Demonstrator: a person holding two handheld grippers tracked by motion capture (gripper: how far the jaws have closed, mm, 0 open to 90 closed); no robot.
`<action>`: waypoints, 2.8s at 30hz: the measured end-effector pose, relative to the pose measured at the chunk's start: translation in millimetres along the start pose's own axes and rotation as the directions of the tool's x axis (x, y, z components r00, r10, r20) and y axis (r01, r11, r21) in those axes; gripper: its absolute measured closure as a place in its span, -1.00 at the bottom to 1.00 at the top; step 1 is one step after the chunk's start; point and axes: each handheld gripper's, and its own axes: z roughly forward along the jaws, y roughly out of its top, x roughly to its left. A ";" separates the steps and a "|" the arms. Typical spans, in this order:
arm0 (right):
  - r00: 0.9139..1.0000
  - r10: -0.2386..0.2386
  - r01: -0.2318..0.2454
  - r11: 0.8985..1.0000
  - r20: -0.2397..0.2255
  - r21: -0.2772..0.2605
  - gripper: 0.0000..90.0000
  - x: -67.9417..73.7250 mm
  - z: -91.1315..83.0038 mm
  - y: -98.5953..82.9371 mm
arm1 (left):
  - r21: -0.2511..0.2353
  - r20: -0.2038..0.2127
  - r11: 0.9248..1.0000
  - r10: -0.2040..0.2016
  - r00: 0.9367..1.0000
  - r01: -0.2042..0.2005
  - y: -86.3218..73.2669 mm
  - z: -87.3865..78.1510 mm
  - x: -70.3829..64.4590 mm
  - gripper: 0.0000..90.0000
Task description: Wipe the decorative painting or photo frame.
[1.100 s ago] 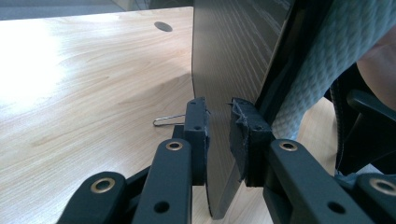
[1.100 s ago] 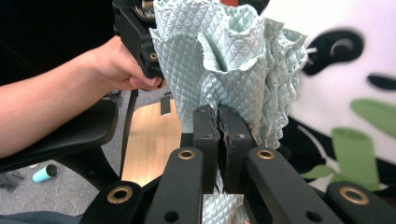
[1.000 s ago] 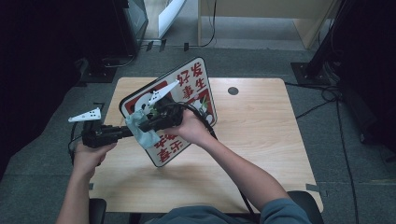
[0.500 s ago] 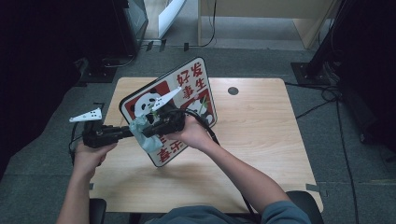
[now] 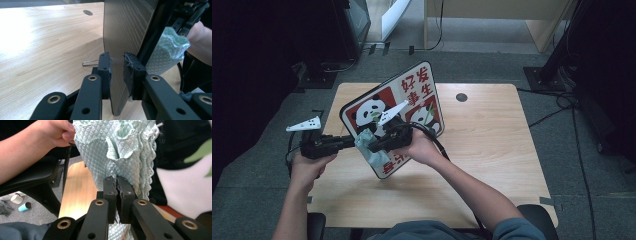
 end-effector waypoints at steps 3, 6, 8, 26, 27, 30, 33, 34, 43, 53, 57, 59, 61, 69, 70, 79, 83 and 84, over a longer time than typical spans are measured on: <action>1.000 0.009 -0.009 1.000 -0.003 0.003 0.94 -1.0 2.1 -5.0 | -0.001 0.000 1.000 -0.001 1.000 0.001 -0.1 0.1 -0.1 0.69; 1.000 0.009 -0.009 1.000 -0.007 0.010 0.94 -2.4 4.8 -10.8 | 0.001 -0.001 1.000 0.000 1.000 0.000 -0.3 0.2 -0.2 0.69; 1.000 0.018 -0.018 1.000 -0.009 0.020 0.94 -2.7 6.4 -15.1 | 0.002 -0.001 1.000 0.000 1.000 0.000 -0.5 0.5 -0.3 0.70; 0.999 0.037 -0.036 0.998 -0.021 0.051 0.94 -7.5 24.1 -52.2 | 0.008 -0.002 1.000 0.002 1.000 -0.002 -1.1 1.0 -0.5 0.70; 0.999 0.042 -0.041 0.998 -0.023 0.049 0.94 -8.0 24.8 -54.6 | 0.007 -0.002 1.000 0.002 1.000 -0.002 -1.2 1.1 -0.5 0.71; 0.998 0.055 -0.054 0.998 -0.030 0.043 0.94 -9.0 27.3 -61.0 | 0.008 -0.003 1.000 0.001 1.000 -0.001 -1.2 1.0 -0.7 0.71; 0.998 0.057 -0.056 0.997 -0.026 0.052 0.94 -9.0 29.6 -64.0 | 0.009 -0.004 1.000 -0.001 1.000 0.001 -1.1 0.9 -1.2 0.71; 0.998 0.058 -0.056 0.997 -0.026 0.058 0.94 -8.6 30.0 -64.8 | 0.009 -0.003 1.000 -0.001 1.000 0.001 -1.2 1.0 -1.3 0.71; 0.997 0.072 -0.070 0.993 -0.017 0.099 0.94 -8.3 37.1 -77.4 | 0.004 -0.002 1.000 -0.010 1.000 0.010 -2.1 0.7 -0.4 0.65; 0.995 0.095 -0.093 0.989 -0.013 0.112 0.95 -7.9 36.1 -79.0 | 0.001 -0.012 1.000 -0.006 1.000 0.006 -1.9 0.6 -0.2 0.63; 0.996 0.087 -0.085 0.991 -0.016 0.099 0.95 -3.7 32.4 -73.4 | 0.002 -0.022 1.000 -0.007 1.000 0.007 -1.9 0.0 0.0 0.61; 0.997 0.074 -0.072 0.994 -0.023 0.085 0.95 1.1 31.0 -68.1 | 0.001 -0.025 1.000 -0.007 1.000 0.007 -2.0 -0.8 0.5 0.61; 0.998 0.064 -0.062 0.995 -0.030 0.077 0.95 5.3 30.9 -63.2 | -0.005 -0.026 1.000 -0.011 1.000 0.011 -2.0 -1.3 0.6 0.61; 0.996 0.018 -0.013 0.998 -0.085 0.055 0.95 25.2 45.6 -43.6 | -0.012 -0.027 1.000 -0.013 1.000 0.013 -2.1 -3.1 1.1 0.61; 0.995 0.018 -0.012 0.998 -0.096 0.063 0.95 27.5 48.4 -42.3 | -0.011 -0.027 1.000 -0.009 1.000 0.009 -2.0 -3.5 1.2 0.61; 0.995 0.029 -0.022 0.996 -0.093 0.082 0.95 27.6 62.2 -42.5 | -0.016 -0.025 1.000 -0.010 1.000 0.009 -2.3 -4.7 1.3 0.61; 0.997 0.055 -0.051 0.996 -0.060 0.070 0.95 18.3 56.0 -49.1 | -0.012 -0.024 1.000 -0.009 1.000 0.009 -2.2 -3.8 1.1 0.61; 0.997 0.061 -0.057 0.996 -0.052 0.070 0.95 16.9 54.3 -50.2 | -0.012 -0.024 1.000 -0.009 1.000 0.009 -2.1 -3.5 0.9 0.61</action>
